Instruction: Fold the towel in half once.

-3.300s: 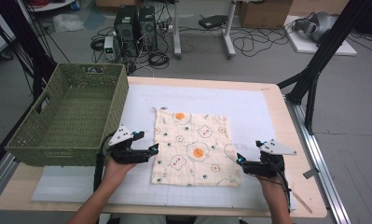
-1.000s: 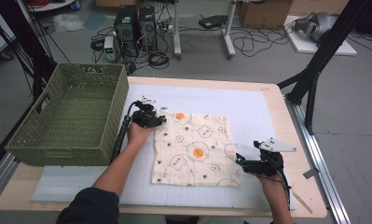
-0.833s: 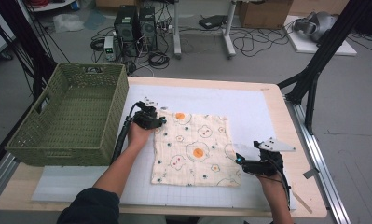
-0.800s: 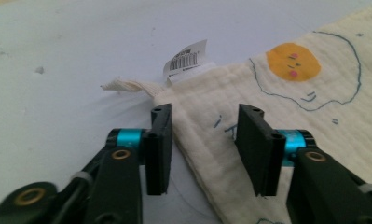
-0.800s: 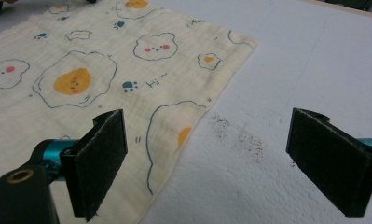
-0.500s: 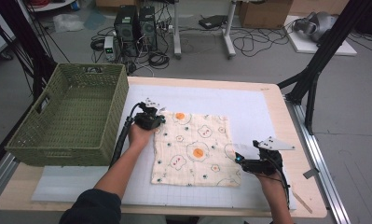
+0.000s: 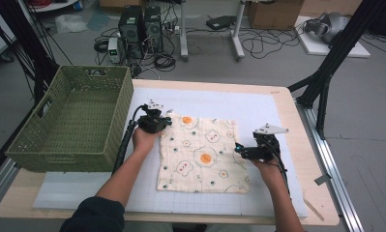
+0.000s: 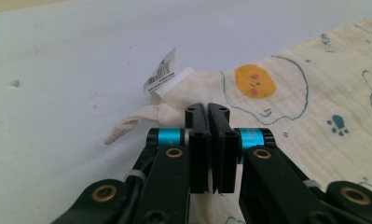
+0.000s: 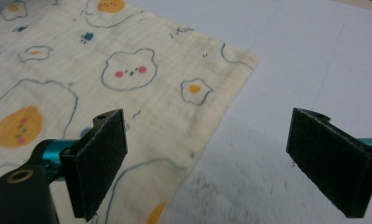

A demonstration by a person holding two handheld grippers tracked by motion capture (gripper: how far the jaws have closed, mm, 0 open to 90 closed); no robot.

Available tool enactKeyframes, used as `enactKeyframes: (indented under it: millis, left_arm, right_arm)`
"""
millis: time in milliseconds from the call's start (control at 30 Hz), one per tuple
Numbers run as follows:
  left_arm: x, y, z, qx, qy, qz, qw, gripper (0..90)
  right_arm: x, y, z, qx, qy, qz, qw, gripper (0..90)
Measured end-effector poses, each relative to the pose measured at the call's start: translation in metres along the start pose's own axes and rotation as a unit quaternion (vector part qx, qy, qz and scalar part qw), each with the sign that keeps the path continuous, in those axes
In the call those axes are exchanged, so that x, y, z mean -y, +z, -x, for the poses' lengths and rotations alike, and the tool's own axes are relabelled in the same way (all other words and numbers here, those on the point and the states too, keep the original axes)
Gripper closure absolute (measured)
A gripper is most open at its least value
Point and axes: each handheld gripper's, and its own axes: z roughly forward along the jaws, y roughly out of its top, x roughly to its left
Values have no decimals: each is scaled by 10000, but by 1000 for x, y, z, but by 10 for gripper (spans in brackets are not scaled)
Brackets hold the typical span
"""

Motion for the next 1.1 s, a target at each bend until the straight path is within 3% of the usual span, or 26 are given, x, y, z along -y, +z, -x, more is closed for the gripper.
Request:
enactKeyframes:
  millis: [200, 500, 567, 833, 1100]
  left_arm:
    - [-2, -4, -1, 37, -46, 79, 10000, 863]
    - [-4, -9, 0, 127, -54, 112, 9998, 862]
    - [-4, -9, 0, 136, -59, 109, 9998, 862]
    - [-4, -9, 2, 181, -45, 63, 9998, 862]
    - [-4, -9, 1, 127, -57, 61, 9999, 863]
  right_arm:
    - [-19, 30, 7, -87, -120, -390, 9991, 115]
    - [-34, 56, 12, -36, -121, -334, 9994, 116]
    - [-37, 64, 12, -34, -89, -432, 9990, 119]
    - [-39, 89, 13, 46, -69, -708, 9975, 302]
    - [-41, 92, 14, -185, 39, -587, 9981, 671]
